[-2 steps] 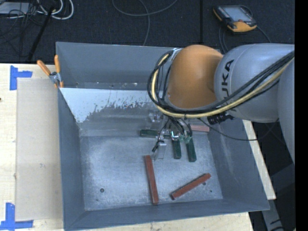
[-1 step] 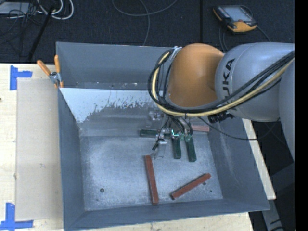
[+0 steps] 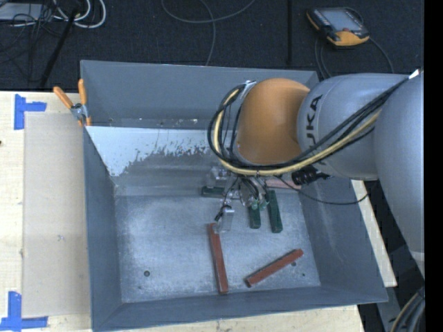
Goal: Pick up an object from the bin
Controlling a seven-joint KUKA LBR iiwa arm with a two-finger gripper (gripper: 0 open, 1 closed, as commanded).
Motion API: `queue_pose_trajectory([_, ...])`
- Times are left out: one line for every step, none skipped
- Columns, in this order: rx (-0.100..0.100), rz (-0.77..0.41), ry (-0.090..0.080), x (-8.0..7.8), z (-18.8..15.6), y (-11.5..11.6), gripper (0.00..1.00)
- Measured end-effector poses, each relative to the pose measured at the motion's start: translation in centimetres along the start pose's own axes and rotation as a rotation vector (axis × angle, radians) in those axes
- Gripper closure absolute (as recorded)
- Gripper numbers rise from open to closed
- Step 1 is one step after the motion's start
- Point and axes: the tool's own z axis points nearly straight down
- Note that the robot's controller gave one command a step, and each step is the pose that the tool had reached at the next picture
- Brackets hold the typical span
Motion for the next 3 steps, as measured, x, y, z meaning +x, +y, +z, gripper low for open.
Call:
queue_pose_trajectory([0.002,0.053,0.01,-1.5,3.2,-1.2,0.0])
queue_pose_trajectory([0.002,-0.096,0.009,0.7,5.0,-8.3,1.0])
queue_pose_trajectory([0.001,-0.095,0.009,0.7,5.0,-8.3,0.0])
